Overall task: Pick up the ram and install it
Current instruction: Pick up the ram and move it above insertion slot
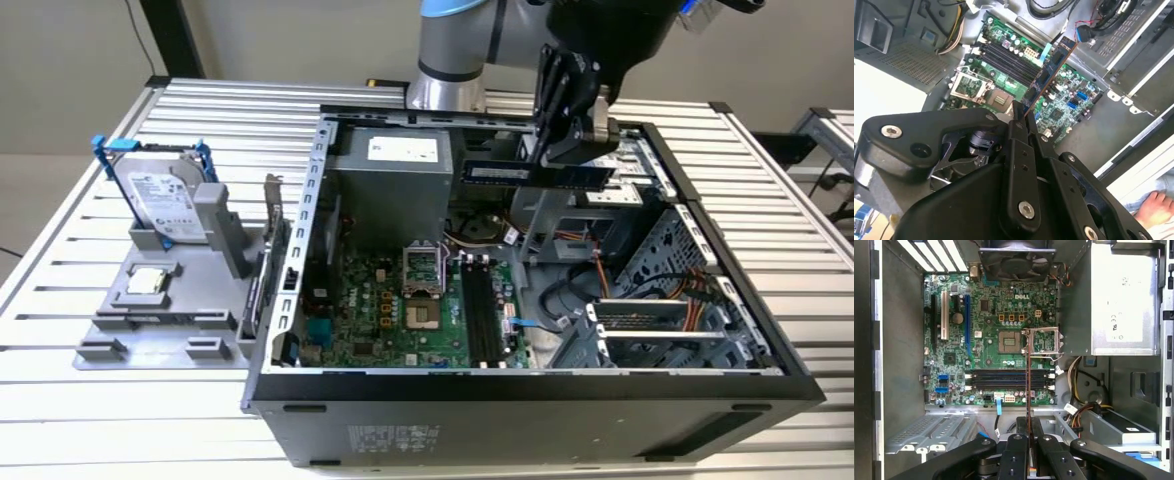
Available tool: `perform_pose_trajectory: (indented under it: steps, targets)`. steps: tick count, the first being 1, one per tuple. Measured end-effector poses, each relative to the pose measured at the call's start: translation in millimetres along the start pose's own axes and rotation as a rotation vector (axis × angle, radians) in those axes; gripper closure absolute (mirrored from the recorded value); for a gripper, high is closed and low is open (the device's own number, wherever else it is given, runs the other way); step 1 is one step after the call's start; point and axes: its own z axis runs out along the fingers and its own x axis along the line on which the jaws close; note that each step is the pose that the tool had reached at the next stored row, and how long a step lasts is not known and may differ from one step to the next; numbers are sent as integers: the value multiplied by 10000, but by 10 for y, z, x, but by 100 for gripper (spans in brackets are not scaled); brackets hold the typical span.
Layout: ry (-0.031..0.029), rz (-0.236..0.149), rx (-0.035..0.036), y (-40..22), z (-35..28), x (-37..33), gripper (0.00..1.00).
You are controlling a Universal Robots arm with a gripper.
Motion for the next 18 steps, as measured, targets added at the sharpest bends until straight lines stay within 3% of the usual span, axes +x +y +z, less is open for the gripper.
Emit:
perform_pose_trajectory:
  steps: [10,18]
  targets:
    - [-2,66,1,0,0,0,100]
    - [-21,453,10,-1,0,0,100]
